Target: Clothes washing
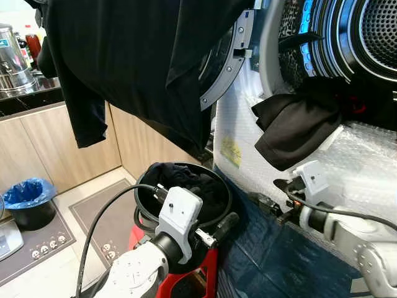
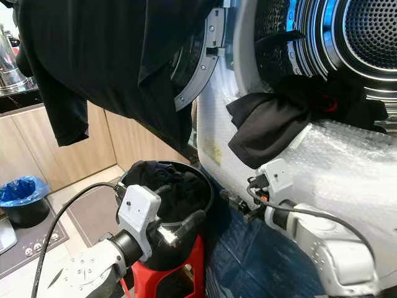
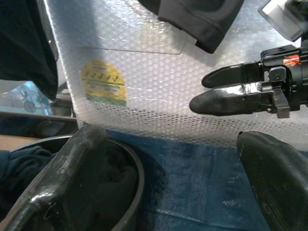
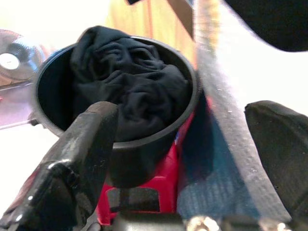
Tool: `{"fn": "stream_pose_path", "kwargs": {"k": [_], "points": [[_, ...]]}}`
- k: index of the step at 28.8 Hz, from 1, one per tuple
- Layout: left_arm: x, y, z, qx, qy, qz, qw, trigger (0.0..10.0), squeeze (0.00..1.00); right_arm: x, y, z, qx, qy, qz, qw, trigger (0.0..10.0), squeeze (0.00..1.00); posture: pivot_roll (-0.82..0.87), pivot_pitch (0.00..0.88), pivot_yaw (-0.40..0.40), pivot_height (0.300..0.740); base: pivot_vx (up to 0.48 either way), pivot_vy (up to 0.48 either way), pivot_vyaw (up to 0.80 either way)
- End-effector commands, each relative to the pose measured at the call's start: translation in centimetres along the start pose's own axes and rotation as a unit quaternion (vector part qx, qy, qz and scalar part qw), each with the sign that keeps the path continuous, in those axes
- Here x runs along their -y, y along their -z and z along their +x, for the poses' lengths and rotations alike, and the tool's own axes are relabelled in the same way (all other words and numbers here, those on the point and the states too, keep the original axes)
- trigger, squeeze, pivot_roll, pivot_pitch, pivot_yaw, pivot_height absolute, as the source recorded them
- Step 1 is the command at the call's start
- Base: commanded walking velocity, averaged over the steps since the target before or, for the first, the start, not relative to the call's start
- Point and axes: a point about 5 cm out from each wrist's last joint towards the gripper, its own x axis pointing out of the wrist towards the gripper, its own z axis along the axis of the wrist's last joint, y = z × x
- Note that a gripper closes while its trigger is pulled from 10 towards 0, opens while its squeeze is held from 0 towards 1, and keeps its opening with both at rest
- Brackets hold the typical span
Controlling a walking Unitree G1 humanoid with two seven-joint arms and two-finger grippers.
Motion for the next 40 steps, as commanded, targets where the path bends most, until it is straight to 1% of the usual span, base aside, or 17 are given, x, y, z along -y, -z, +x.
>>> {"fn": "stream_pose_path", "kwargs": {"k": [1,7,8,9,10,13,15,16,18,20,22,29,30,31,32,38,40], "points": [[0.0,-0.4,-0.2,0.007,-0.003,0.007,1.0,10.0,0.0,0.8,-1.3,-0.2,0.032,0.014,0.004,0.999,10.0,0.0,0.02,0.0,-0.07,0.74,0.0,0.0,0.0],[0.1,-0.2,-0.4,0.005,-0.004,0.005,1.0,10.0,0.0,1.0,-2.8,-0.9,0.086,-0.023,0.016,0.996,10.0,0.0,0.02,0.0,-0.07,0.74,0.0,0.0,0.0],[0.1,-0.2,-0.3,0.005,-0.004,0.005,1.0,10.0,0.0,1.0,-3.1,-1.1,0.102,-0.038,0.023,0.994,10.0,0.0,0.02,0.0,-0.068,0.74,0.0,0.0,0.0],[0.1,-0.2,-0.3,0.004,-0.003,0.005,1.0,10.0,0.0,1.0,-3.3,-1.3,0.107,-0.051,0.027,0.993,10.0,0.0,0.02,0.0,-0.068,0.74,0.0,0.0,0.0],[0.1,-0.2,-0.3,0.004,-0.003,0.005,1.0,10.0,0.0,1.0,-3.5,-1.6,0.114,-0.064,0.021,0.991,10.0,0.0,0.01,0.0,-0.067,0.74,0.0,0.0,0.0],[0.1,-0.2,-0.3,0.004,-0.003,0.005,1.0,10.0,0.0,1.1,-3.6,-1.8,0.117,-0.067,0.014,0.991,10.0,0.0,0.01,0.0,-0.067,0.74,0.0,0.0,0.0],[0.1,-0.2,-0.3,0.004,-0.002,0.004,1.0,10.0,0.0,1.5,-3.9,-1.8,0.122,-0.055,0.02,0.991,10.0,0.0,0.01,0.0,-0.066,0.74,0.0,0.0,0.0],[0.1,-0.1,-0.2,0.004,-0.001,0.004,1.0,10.0,0.0,1.4,-4.3,-1.8,0.135,-0.059,0.02,0.989,10.0,0.0,0.01,0.0,-0.066,0.74,0.0,0.0,0.0],[0.2,-0.1,-0.2,0.005,0.0,0.003,1.0,10.0,0.0,1.2,-4.9,-1.6,0.153,-0.062,0.031,0.986,10.0,0.0,0.0,0.0,-0.065,0.74,0.0,0.0,0.0],[0.2,-0.1,-0.2,0.005,0.001,0.003,1.0,10.0,0.0,1.0,-5.2,-1.5,0.164,-0.065,0.032,0.984,10.0,0.0,0.0,0.0,-0.066,0.74,0.0,0.0,0.0],[0.2,-0.1,-0.2,0.005,0.001,0.003,1.0,10.0,0.0,0.3,-6.0,-1.1,0.19,-0.076,0.045,0.978,10.0,0.0,0.01,0.0,-0.066,0.74,0.0,0.0,0.0],[0.2,-0.1,-0.1,0.005,-0.002,0.003,1.0,10.0,0.0,-0.3,-7.3,-0.5,0.226,-0.092,0.07,0.967,10.0,0.0,0.01,0.0,-0.068,0.74,0.0,0.0,0.0],[0.2,-0.2,-0.1,0.006,-0.002,0.003,1.0,10.0,0.0,-0.5,-7.6,-0.6,0.236,-0.108,0.071,0.963,10.0,0.0,0.02,0.0,-0.069,0.74,0.0,0.0,0.0],[0.2,-0.2,-0.1,0.006,-0.002,0.003,1.0,10.0,0.0,-0.5,-7.6,-0.6,0.236,-0.108,0.071,0.963,10.0,0.0,0.02,0.0,-0.069,0.74,0.0,0.0,0.0],[0.2,-0.2,-0.1,0.006,-0.003,0.003,1.0,10.0,0.0,-0.7,-7.9,-0.7,0.242,-0.12,0.07,0.96,10.0,0.0,0.02,0.0,-0.068,0.74,0.0,0.0,0.0],[0.2,-0.2,-0.2,0.006,-0.003,0.003,1.0,10.0,0.0,-0.6,-8.6,-0.5,0.252,-0.111,0.073,0.959,10.0,0.0,0.02,0.0,-0.069,0.74,0.0,0.0,0.0],[0.2,-0.2,-0.2,0.006,-0.003,0.002,1.0,10.0,0.0,-0.6,-9.5,0.1,0.258,-0.096,0.076,0.958,10.0,0.0,0.02,0.0,-0.066,0.74,0.0,0.0,0.0]]}}
